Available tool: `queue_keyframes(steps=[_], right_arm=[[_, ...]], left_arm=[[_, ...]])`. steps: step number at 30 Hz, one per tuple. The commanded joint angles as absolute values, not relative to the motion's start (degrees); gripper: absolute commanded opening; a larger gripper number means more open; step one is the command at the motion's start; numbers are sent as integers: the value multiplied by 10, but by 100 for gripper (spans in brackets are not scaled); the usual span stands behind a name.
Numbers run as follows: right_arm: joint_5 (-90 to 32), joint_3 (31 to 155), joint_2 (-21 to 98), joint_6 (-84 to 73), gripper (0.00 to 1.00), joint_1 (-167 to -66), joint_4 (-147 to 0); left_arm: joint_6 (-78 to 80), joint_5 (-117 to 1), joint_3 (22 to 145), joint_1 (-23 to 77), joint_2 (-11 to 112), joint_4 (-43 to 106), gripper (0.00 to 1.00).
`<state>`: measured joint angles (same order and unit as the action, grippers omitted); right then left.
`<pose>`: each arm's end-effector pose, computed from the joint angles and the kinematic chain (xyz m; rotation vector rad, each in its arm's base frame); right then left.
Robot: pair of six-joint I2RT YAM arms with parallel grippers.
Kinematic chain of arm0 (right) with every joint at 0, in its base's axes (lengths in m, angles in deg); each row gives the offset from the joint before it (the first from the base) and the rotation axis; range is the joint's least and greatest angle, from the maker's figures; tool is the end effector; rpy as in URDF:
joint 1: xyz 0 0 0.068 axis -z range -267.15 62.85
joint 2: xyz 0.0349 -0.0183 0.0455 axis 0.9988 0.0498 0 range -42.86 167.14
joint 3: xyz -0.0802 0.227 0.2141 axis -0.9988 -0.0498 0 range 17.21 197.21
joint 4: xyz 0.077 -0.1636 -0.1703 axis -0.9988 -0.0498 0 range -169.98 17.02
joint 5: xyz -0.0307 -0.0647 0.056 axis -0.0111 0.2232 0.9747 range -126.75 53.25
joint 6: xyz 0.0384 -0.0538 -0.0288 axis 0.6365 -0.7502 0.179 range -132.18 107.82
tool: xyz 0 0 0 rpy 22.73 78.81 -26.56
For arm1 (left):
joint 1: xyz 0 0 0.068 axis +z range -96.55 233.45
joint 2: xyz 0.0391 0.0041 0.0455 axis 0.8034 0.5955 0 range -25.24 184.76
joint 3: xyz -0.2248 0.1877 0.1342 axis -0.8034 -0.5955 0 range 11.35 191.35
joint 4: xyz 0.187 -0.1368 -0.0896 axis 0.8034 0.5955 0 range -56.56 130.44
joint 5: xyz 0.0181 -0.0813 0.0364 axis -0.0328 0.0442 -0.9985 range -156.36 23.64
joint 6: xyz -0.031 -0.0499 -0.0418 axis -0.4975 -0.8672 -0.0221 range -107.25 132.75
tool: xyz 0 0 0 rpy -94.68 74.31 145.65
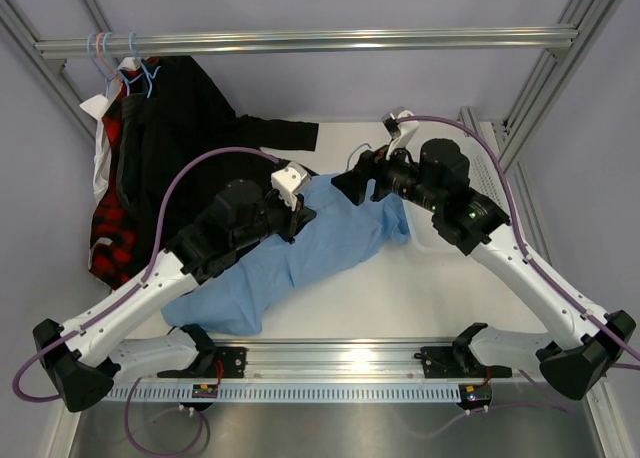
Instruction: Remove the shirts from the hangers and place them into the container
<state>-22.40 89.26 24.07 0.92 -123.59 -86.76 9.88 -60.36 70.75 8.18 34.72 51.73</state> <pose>0.1937 0.1614 0.4636 -0.5497 1.7073 0.8459 0.1505 -0.1609 0.4005 0.7747 1.7946 -0.6632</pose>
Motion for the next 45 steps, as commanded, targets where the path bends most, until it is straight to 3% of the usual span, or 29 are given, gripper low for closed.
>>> queue_keyframes(steps=[1, 6, 9, 10, 16, 18, 21, 22, 23, 26, 27, 30, 37, 45], right_arm=[[-265, 899, 257, 13, 77, -1249, -807], [-278, 900, 288, 14, 67, -1260, -794], [-283, 895, 296, 17, 54, -1264, -783], [-285, 895, 296, 17, 46, -1265, -781], [-300, 887, 289, 18, 16, -1272, -776], [-310, 885, 283, 17, 1, -1272, -776], [-324, 878, 273, 12, 0, -1276, -779], [-326, 874, 269, 12, 0, -1277, -781], [-330, 872, 265, 11, 0, -1278, -783], [-340, 863, 254, 6, 0, -1284, -784], [-346, 863, 253, 1, 0, -1287, -787], [-360, 859, 246, -10, 0, -1296, -797], [-387, 840, 228, -17, 0, -1310, -794], [-408, 837, 220, -25, 0, -1325, -793]], left_arm=[[94, -601, 708, 81, 336, 459, 0], [95, -602, 708, 80, 335, 459, 0], [94, -601, 707, 80, 334, 459, 0], [94, -601, 707, 81, 335, 459, 0], [92, -599, 708, 81, 336, 461, 0], [91, -599, 709, 81, 337, 462, 0], [85, -599, 709, 81, 339, 462, 4], [84, -598, 710, 81, 340, 464, 12], [82, -597, 711, 81, 340, 465, 33], [77, -599, 718, 81, 334, 469, 49], [74, -601, 721, 80, 331, 475, 59], [60, -609, 731, 80, 316, 488, 72], [18, -592, 747, 81, 297, 497, 77], [-1, -576, 789, 81, 335, 514, 73]])
